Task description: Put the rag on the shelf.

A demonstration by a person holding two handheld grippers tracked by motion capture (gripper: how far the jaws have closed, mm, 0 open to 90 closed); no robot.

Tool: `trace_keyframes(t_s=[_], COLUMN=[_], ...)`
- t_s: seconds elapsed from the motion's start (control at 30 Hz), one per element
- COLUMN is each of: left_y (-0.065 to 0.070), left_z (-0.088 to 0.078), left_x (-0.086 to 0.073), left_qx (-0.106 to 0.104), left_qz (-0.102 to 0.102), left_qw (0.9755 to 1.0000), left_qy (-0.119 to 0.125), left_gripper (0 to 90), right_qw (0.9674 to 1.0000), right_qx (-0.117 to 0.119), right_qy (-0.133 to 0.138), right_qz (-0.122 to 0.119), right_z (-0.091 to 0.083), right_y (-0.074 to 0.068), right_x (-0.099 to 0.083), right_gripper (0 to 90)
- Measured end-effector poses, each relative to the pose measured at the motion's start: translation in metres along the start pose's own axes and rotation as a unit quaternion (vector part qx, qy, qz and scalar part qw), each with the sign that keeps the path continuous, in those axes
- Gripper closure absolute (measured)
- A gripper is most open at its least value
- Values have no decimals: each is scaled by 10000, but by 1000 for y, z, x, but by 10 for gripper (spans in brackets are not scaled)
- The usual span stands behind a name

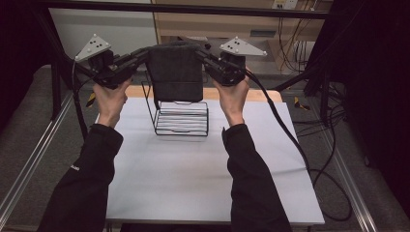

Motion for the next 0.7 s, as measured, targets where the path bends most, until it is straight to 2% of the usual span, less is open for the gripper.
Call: trace_keyframes(t_s=[0.2, 0.4, 0.63, 0.7], left_y=[1, 4, 5, 6], left_z=[-5, -8, -16, -17], left_x=[-10, -17, -28, -33], left_qx=[-82, -59, -138, -154], left_qz=[21, 137, 101, 121], left_qw=[10000, 9999, 9998, 9996], left_qy=[-31, -83, -141, -191], left_gripper=[800, 800, 800, 800], right_qw=[9998, 9996, 9989, 9989], right_qx=[80, 90, 125, 180], right_qy=[-60, -132, -165, -197], right_qz=[-157, -221, -426, -390], right_z=[-4, -6, -12, -13], right_y=[-8, -12, -24, -27], right_x=[-6, -12, -18, -21], right_gripper=[833, 833, 832, 832])
Point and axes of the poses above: each handheld gripper's, and its own axes: z roughly forward along the jaws, x roughly out of its top, y roughly to its right, the point moved 5 cm from there along z, roughly forward along the jaws, and after that the axes turned 12 degrees about -y, right-handed, at the moved point
